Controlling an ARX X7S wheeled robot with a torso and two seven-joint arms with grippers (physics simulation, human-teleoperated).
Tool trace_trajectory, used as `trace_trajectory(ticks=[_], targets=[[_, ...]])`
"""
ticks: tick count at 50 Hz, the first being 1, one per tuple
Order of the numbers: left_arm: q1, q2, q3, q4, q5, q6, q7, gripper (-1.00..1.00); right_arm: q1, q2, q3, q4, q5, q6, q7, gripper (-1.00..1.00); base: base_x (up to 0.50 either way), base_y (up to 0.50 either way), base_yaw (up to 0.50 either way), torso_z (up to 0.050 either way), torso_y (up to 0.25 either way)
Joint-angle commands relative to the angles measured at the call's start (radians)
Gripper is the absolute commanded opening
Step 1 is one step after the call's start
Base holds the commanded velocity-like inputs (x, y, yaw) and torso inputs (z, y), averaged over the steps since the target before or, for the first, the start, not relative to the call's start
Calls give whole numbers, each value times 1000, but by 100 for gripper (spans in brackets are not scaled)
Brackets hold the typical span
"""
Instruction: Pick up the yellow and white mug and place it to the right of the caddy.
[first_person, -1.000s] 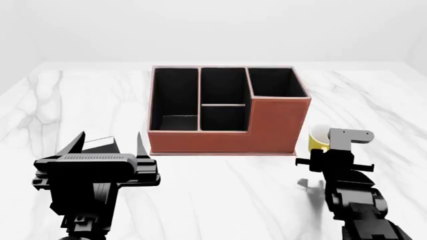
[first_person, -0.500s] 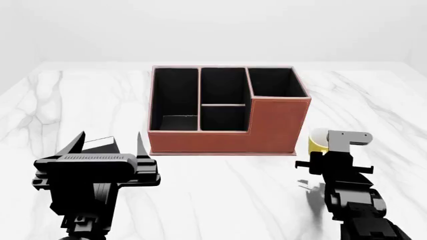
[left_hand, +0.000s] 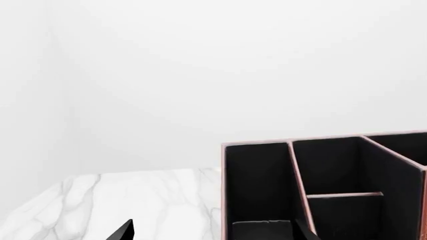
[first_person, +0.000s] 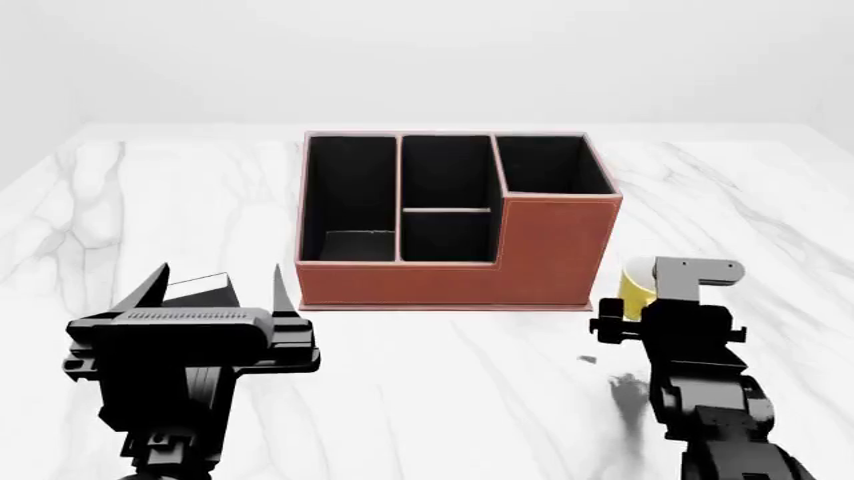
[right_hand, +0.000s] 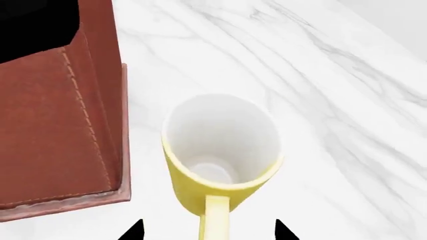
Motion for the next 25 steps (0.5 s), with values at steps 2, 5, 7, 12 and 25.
trace_trajectory(ticks=[2, 5, 7, 12, 25], targets=[[1, -4, 1, 1, -4, 2, -5, 100, -174, 34, 36, -474, 34, 236, 35, 100, 0, 0, 0, 0, 0], [3, -5, 2, 3, -5, 3, -6, 100, -241, 49, 51, -662, 53, 323, 50, 100, 0, 0, 0, 0, 0], [4, -5, 1, 4, -6, 3, -7, 100, -279, 58, 60, -766, 64, 370, 58, 100, 0, 0, 0, 0, 0], [6, -8, -1, 7, -8, 4, -9, 100, -390, 82, 92, -1023, 98, 479, 78, 100, 0, 0, 0, 0, 0], [1, -10, 2, 15, -13, -5, -18, 100, -625, 128, 172, -1495, 173, 673, 111, 100, 0, 0, 0, 0, 0]])
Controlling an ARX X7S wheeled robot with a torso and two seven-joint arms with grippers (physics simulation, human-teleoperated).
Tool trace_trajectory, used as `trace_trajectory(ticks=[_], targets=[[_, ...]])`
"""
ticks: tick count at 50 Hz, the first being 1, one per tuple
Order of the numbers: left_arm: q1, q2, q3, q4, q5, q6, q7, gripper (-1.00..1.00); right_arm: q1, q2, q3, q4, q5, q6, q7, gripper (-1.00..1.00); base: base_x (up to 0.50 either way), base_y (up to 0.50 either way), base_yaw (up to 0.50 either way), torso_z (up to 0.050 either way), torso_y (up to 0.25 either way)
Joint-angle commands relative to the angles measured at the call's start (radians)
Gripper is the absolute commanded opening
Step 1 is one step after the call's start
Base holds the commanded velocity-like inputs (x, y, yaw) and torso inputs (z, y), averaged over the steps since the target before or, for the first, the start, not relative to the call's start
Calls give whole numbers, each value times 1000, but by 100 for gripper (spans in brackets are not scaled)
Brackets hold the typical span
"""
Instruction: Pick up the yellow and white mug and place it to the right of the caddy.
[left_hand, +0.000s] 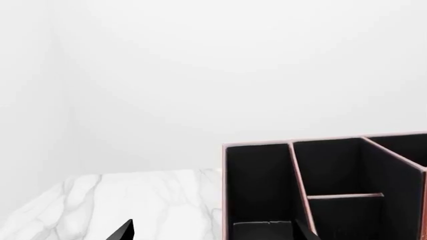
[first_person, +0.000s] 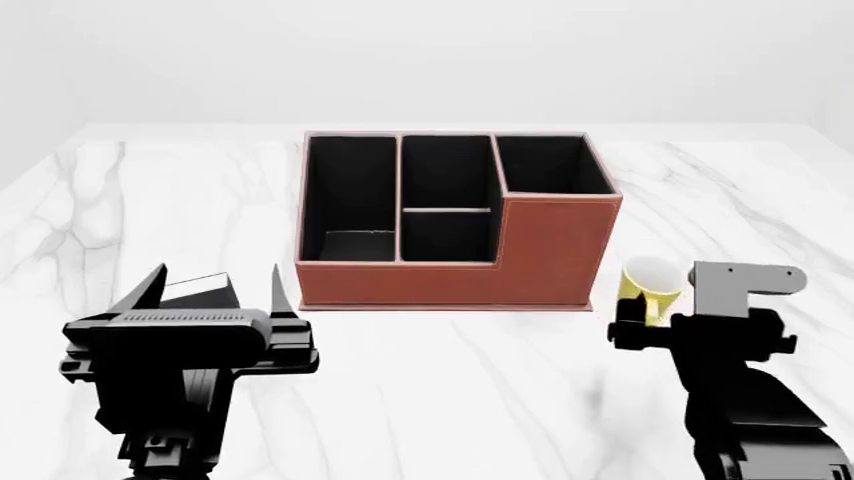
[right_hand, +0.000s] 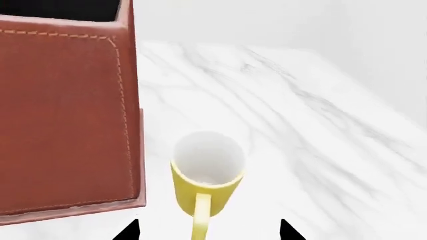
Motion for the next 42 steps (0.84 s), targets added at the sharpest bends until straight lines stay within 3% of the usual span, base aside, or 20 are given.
trace_trajectory(ticks=[1, 20, 42], targets=[[-4, -3, 3, 8, -4, -8, -7, 100, -203, 40, 67, -440, 65, 188, 31, 100, 0, 0, 0, 0, 0], [18, -20, 25, 88, 8, -39, -42, 100, -465, 67, 269, -898, 197, 331, 8, 100, 0, 0, 0, 0, 0], [68, -43, 63, 157, 39, -28, -82, 100, -688, 39, 351, -1089, 187, 203, 15, 100, 0, 0, 0, 0, 0]])
